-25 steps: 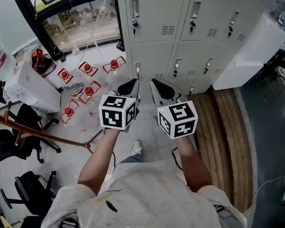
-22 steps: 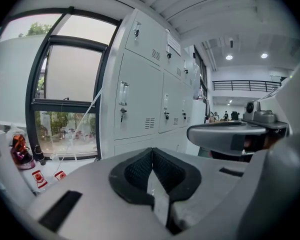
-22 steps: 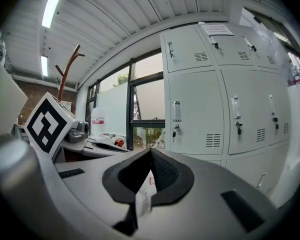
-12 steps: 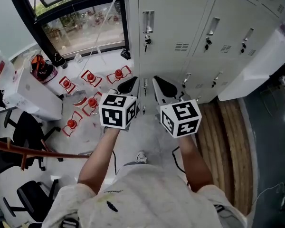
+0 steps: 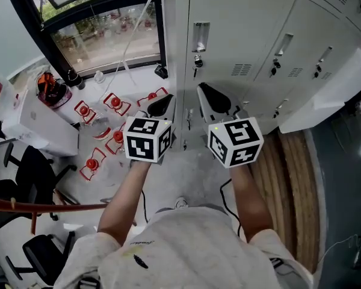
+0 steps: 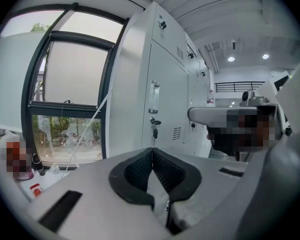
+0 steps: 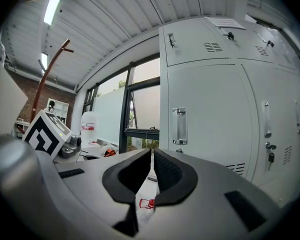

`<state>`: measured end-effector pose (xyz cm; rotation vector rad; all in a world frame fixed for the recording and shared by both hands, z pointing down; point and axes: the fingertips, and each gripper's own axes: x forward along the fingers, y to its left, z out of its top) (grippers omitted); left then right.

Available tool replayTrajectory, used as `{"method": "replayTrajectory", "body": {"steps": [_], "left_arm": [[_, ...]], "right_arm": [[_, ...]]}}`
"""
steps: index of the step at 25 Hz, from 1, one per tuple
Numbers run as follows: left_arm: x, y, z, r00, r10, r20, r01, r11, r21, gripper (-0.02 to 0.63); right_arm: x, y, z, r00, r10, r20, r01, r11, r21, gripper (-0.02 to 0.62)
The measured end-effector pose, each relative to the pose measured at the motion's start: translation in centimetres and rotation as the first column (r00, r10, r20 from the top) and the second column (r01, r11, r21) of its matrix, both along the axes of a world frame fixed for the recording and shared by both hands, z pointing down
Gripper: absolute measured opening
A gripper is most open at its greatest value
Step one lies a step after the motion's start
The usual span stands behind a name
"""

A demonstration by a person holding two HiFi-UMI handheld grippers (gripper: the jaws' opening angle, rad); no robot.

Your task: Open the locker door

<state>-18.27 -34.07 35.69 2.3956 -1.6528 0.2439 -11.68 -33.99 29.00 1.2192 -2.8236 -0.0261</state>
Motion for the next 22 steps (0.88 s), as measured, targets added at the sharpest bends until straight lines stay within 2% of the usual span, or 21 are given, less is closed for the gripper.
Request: {"method": "replayTrajectory", "body": {"steps": [8,18,22], "left_arm": [[-1.8,-1.5,0.1,0.999,-0.033,-0.005,0.033,0.999,-0.001,0.008],[-3.2,-4.9,-0.9,0.996,-0.093,0.009,0.093,0.995,0.026,0.008],[-3.5,-6.7,-1.4,0.994,-0.109,0.009,0.108,0.993,0.042,0.008]], "right_arm": [[-1.0,-2.8,-1.1,1.0,0.004,0.018,-0.005,1.0,0.024,-0.003],[-2.0,-6.3,-3.1,0.998,-0.036,0.048,0.032,0.996,0.082,-0.002],[-2.6,-7.5,-3.8,0.997,-0.066,0.042,0.061,0.993,0.105,0.044]]}}
